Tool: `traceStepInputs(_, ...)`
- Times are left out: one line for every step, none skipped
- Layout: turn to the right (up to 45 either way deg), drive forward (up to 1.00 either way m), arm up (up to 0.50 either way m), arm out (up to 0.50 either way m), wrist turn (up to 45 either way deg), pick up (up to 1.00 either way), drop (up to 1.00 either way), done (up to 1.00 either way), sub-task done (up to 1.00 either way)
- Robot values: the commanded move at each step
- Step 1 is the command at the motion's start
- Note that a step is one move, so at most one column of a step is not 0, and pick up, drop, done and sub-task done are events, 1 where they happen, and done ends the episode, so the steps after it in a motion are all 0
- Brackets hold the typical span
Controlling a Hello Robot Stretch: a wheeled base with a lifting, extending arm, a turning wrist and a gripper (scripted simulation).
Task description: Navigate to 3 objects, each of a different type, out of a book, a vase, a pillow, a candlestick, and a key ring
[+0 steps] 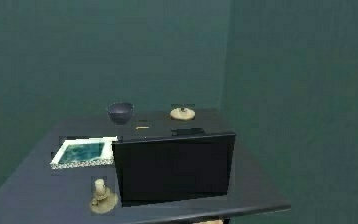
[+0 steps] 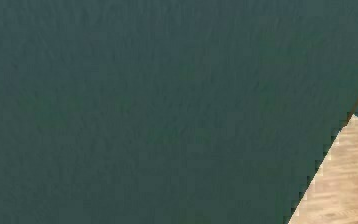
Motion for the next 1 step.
traceStepInputs(0.0,0.0,0.0,0.0,0.0,0.0,0.0,1.0,0.0)
